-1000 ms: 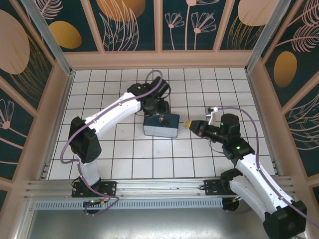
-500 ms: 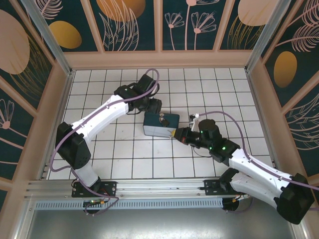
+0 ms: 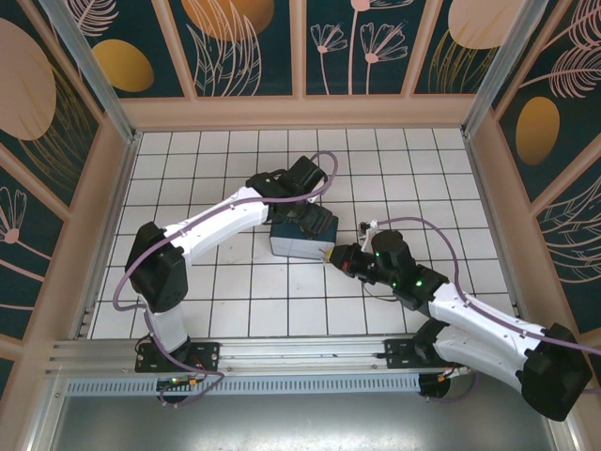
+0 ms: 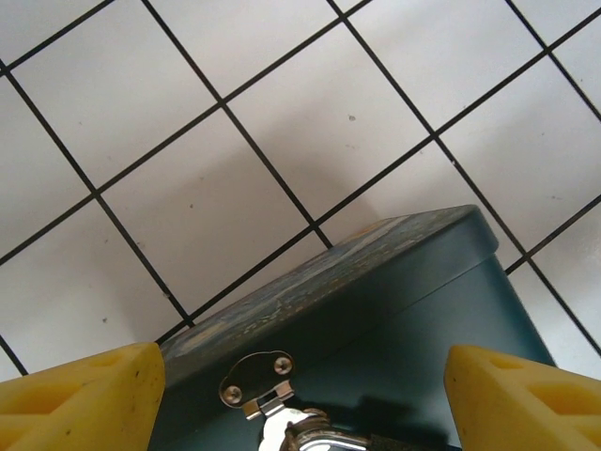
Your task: Unlock a padlock with a key
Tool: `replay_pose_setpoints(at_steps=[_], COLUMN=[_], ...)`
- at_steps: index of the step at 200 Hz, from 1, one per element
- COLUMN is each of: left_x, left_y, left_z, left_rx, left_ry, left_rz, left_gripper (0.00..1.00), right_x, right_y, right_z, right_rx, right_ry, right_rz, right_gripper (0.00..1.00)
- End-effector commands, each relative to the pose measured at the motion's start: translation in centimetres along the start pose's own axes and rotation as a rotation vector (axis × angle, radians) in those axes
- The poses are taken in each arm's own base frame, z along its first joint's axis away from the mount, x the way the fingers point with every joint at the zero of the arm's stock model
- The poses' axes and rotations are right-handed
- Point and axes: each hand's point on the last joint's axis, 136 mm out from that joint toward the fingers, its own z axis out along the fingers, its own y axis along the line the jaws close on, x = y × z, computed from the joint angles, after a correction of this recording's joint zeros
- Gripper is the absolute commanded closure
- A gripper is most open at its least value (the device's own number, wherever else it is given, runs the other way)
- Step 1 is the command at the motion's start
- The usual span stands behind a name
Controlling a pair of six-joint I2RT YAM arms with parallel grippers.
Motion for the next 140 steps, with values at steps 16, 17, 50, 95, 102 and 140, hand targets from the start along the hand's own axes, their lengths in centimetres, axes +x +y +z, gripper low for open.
replay_pose_setpoints(at_steps=[16,17,50,95,102,140], left_x=[0.4,0.4,1.0,1.7,2.0,2.2], left_y=[0.6,0.6,0.7,0.0,0.1,-0.5], left_z=[-1.0,-0.9,-0.7,-1.7,-1.7,-2.3], left_rx=[-0.042,-0.043,-0.057,-0.034,-0.033,0.001], left_ry=[0.012,0.014,0.04,0.072,0.08,0.073], left_rz=[0.052,0.053,0.074,0.127,0.129,0.132], left_gripper=[0.21,0.21,0.2,0.19,0.2,0.23], right_x=[-0.3,-0.2,-0.2,0.0,0.0,-0.1], right_y=[0.7,0.7,0.9,0.5,0.4,0.5], right_z=[0.3,0.3,0.1,0.2,0.2,0.4], right_rx=[-0.027,-0.028,-0.034,-0.027,-0.027,-0.028], right_ry=[-0.027,-0.028,-0.032,-0.028,-0.028,-0.032], right_rz=[0.002,0.003,-0.005,-0.004,-0.004,-0.015], right_gripper=[1.0,1.0,1.0,1.0,1.0,1.0])
